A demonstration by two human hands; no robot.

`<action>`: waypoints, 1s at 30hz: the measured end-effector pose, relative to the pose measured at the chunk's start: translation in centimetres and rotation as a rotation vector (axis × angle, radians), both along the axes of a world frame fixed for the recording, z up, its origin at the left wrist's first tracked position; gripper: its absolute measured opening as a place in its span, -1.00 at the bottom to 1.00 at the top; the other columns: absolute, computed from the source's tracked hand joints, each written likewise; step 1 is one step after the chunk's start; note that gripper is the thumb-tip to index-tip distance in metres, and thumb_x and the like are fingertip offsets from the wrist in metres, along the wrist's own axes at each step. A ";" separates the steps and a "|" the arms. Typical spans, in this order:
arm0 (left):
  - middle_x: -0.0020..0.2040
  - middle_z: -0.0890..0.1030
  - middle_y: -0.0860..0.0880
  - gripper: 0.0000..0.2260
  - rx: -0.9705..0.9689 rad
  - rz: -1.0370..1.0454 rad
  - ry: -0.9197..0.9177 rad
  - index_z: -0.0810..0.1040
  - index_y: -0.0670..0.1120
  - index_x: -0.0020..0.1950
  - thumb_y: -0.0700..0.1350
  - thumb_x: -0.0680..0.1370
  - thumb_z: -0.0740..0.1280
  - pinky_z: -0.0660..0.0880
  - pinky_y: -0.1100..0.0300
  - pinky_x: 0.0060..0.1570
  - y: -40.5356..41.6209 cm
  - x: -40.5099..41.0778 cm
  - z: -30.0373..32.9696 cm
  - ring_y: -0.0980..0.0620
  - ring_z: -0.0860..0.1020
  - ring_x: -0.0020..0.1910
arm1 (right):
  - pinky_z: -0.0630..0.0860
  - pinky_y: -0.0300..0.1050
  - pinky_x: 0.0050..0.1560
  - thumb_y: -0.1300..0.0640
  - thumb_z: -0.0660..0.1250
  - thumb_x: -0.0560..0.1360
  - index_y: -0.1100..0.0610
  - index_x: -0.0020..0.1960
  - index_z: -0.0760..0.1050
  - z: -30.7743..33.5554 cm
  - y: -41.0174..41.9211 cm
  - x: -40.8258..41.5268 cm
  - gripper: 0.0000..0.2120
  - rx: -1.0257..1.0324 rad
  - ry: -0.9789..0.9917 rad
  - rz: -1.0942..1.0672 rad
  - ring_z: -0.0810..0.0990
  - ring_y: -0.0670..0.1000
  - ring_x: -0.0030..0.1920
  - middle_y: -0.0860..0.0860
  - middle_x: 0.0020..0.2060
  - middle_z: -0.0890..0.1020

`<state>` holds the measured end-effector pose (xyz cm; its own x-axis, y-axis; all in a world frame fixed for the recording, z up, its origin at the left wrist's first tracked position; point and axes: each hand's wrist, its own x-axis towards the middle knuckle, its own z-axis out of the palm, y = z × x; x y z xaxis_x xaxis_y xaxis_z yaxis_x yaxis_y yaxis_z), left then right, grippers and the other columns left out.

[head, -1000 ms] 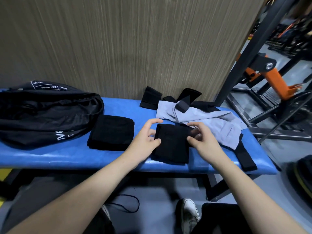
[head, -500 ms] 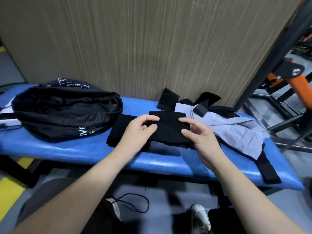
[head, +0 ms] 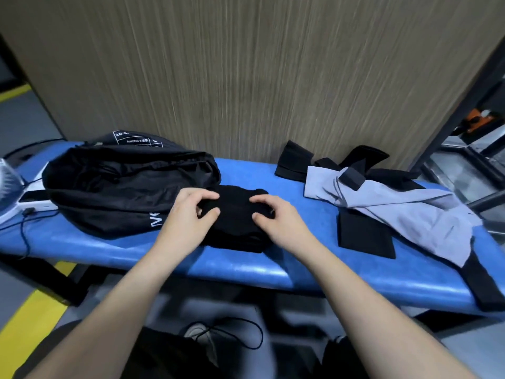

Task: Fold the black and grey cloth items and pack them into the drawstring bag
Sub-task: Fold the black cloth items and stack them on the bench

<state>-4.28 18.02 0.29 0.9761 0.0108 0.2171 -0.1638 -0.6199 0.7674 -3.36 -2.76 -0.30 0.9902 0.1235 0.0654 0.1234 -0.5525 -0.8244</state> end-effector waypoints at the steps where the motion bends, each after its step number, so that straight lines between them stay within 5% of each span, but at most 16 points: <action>1: 0.17 0.47 0.05 -0.77 0.020 -0.008 0.011 0.58 0.13 0.15 -0.14 0.54 0.40 0.41 0.20 0.17 0.1 0.0 -0.2 0.06 0.48 -0.01 | 0.44 -0.09 0.24 0.12 0.36 0.53 -0.04 0.27 0.54 -0.3 0.0 0.3 -0.68 -0.093 0.000 0.029 0.55 0.00 0.13 0.00 0.12 0.61; 7: 0.16 0.42 0.14 -0.78 0.116 0.004 -0.065 0.56 0.13 0.21 -0.03 0.58 0.33 0.41 0.07 0.24 0.1 -0.6 -0.4 0.02 0.42 0.18 | 0.46 -0.01 0.19 -0.09 0.33 0.54 -0.18 0.25 0.49 -0.2 -1.2 -0.1 -0.72 -0.211 -0.072 0.007 0.46 -0.04 -0.02 -0.08 -0.08 0.38; 12: 0.20 0.40 0.10 -0.78 0.251 0.026 -0.277 0.56 0.05 0.20 -0.02 0.56 0.33 0.37 0.08 0.23 -1.3 -1.2 0.4 0.00 0.34 0.19 | 0.32 0.00 0.37 -0.20 0.22 0.55 -0.11 0.36 0.43 0.2 -1.9 -1.0 -0.59 -0.333 -0.322 -0.037 0.34 -0.01 0.29 -0.03 0.25 0.36; 16: 0.35 0.44 0.08 -0.63 0.436 -0.119 -0.318 0.55 0.03 0.32 0.09 0.55 0.21 0.29 0.05 0.41 -1.9 -0.3 -0.3 0.00 0.35 0.40 | 0.07 0.01 0.52 -0.21 0.17 0.59 -0.08 0.52 0.27 0.0 -1.5 -1.3 -0.46 -0.407 -0.304 0.075 0.11 0.04 0.54 0.03 0.54 0.19; 24: 0.59 0.12 0.20 -0.56 0.476 -0.190 -0.118 0.31 0.12 0.54 0.11 0.64 0.14 0.22 0.12 0.47 -1.0 0.5 -3.1 0.24 -0.05 0.57 | -0.05 0.17 0.56 -0.25 0.07 0.63 -0.12 0.61 0.03 -2.6 0.0 -0.6 -0.39 -0.553 -0.137 0.213 -0.16 0.00 0.61 -0.02 0.62 -0.04; 30: 0.58 0.14 0.20 -0.56 0.514 -0.151 -0.106 0.32 0.14 0.52 0.11 0.63 0.17 0.27 0.12 0.42 -1.1 0.8 -2.8 0.23 -0.01 0.57 | -0.14 0.14 0.58 -0.25 0.04 0.63 -0.15 0.60 -0.02 -3.2 0.3 -0.4 -0.41 -0.483 -0.099 0.201 -0.23 -0.05 0.60 -0.07 0.62 -0.10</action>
<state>-3.44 16.92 -2.48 0.9311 -0.2613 0.2544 -0.3400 -0.8744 0.3463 -3.73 -2.45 -3.49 0.9360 0.3490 0.0462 0.3299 -0.8239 -0.4608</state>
